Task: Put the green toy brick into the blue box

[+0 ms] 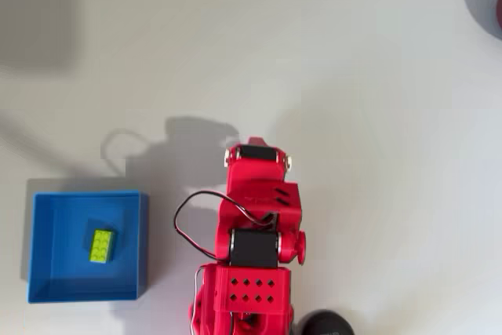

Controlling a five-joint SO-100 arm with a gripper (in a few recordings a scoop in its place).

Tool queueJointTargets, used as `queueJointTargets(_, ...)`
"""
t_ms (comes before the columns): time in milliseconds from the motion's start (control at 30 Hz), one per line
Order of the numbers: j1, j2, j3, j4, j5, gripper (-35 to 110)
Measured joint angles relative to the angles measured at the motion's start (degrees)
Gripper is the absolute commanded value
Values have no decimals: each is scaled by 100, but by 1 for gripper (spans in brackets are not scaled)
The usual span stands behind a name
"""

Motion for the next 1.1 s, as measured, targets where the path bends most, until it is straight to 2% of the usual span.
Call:
queueJointTargets(167, -26, 844, 668, 18, -9, 0)
queueJointTargets(433, -97, 1415, 791, 290, 158, 0)
queueJointTargets(1100, -97, 1441, 791, 369, 255, 0)
